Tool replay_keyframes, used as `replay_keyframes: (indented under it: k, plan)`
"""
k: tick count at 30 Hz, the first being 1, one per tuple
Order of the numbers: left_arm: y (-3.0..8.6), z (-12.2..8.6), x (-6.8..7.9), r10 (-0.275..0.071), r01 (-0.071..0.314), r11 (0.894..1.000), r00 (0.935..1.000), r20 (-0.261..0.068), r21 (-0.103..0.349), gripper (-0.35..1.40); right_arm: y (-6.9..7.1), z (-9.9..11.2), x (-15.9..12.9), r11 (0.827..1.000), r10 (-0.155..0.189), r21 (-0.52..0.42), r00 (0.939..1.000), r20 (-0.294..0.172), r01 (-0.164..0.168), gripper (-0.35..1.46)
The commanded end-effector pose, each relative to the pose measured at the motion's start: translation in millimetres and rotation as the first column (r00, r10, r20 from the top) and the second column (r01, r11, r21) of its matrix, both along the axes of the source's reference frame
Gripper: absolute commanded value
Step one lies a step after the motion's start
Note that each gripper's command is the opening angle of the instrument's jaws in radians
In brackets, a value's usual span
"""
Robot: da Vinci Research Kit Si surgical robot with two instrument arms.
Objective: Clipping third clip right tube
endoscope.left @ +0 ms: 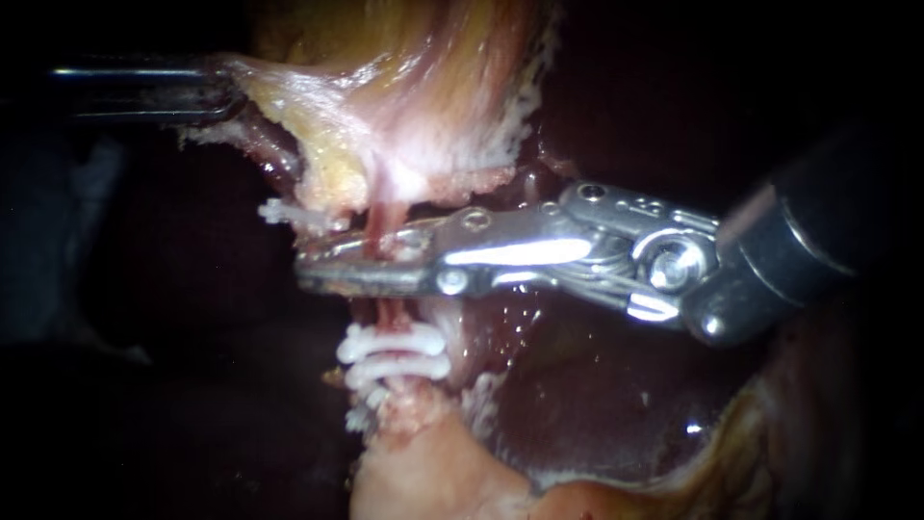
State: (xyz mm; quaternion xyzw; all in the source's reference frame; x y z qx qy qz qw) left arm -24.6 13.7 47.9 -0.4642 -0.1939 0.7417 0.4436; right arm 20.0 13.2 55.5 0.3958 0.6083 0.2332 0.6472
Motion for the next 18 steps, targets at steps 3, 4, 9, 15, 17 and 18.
replay_keyframes:
  k: [3,4,9,15,17,18]
  plan:
    - [0.0,0.0,0.0,0.000,0.000,1.000,1.0000,0.000,0.000,-0.35,-0.1,0.0,-0.1,1.000,0.012,0.010,0.9999,0.011,-0.012,-0.35]
    - [0.0,0.0,0.0,0.000,0.000,1.000,1.0000,0.000,0.000,-0.35,-0.1,0.0,-0.1,1.000,0.012,0.010,0.9999,0.011,-0.012,-0.35]
    - [0.0,0.0,0.0,0.000,0.000,1.000,1.0000,0.000,0.000,-0.35,-0.2,0.2,-0.2,1.000,0.012,0.009,0.9999,0.011,-0.012,-0.35]
    - [0.0,0.0,0.0,0.000,0.000,1.000,1.0000,0.000,0.000,-0.35,-0.2,0.5,-0.3,1.000,0.012,0.008,0.9999,0.011,-0.012,-0.35]
    - [0.0,0.0,0.0,0.000,0.000,1.000,1.0000,0.000,0.000,-0.35,-0.2,0.5,-0.3,1.000,0.014,0.007,0.9998,0.013,-0.014,-0.35]
    - [0.0,0.0,0.0,0.000,0.000,1.000,1.0000,0.000,0.000,-0.35,-0.2,0.5,-0.3,1.000,0.014,0.007,0.9998,0.013,-0.014,-0.35]
